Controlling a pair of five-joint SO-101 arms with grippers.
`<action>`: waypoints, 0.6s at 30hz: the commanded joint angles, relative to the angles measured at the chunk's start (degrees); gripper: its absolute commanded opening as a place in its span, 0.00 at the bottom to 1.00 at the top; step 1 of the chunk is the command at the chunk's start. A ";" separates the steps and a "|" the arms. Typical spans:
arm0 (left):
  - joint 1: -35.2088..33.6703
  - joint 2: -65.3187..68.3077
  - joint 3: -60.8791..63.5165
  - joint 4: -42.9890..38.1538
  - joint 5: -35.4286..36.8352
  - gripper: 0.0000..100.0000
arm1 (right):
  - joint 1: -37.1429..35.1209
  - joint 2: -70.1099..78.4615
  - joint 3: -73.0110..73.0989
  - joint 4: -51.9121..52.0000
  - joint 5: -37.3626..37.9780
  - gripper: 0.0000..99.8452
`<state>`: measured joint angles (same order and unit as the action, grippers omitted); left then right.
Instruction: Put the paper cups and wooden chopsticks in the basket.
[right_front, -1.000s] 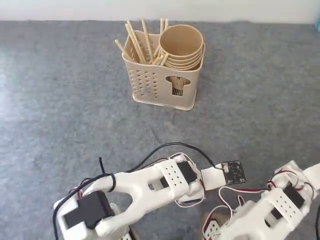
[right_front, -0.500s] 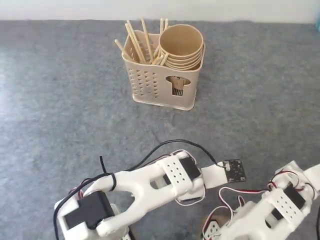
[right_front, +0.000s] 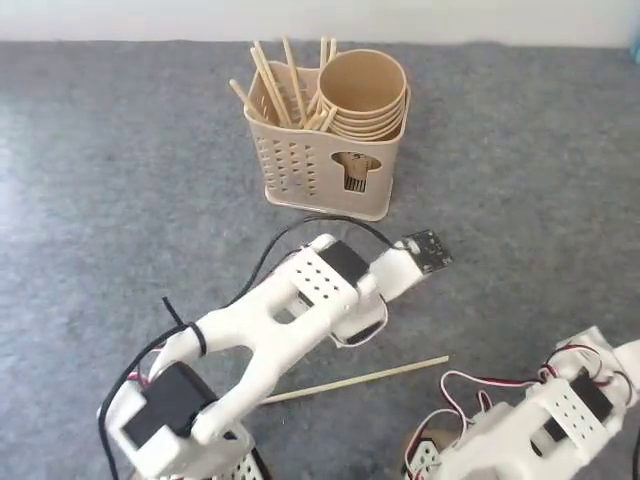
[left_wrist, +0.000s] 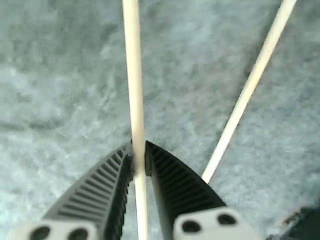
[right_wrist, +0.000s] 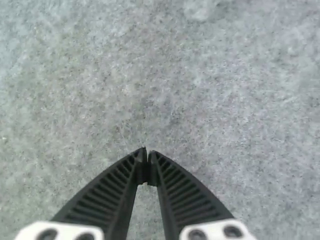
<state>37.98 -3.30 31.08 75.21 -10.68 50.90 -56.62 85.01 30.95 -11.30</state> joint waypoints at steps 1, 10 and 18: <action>-0.62 -0.70 -2.51 0.44 0.44 0.01 | 0.92 -1.63 -1.41 -1.10 -0.70 0.01; -7.91 -25.85 -4.35 -0.09 0.79 0.01 | 0.57 -1.63 -1.23 -1.10 -0.70 0.01; -16.44 -53.89 -0.84 -14.95 0.97 0.01 | 0.48 -1.63 -1.14 -1.10 -0.53 0.01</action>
<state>24.53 -47.43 29.76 67.74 -10.51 51.25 -56.62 85.01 30.95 -11.30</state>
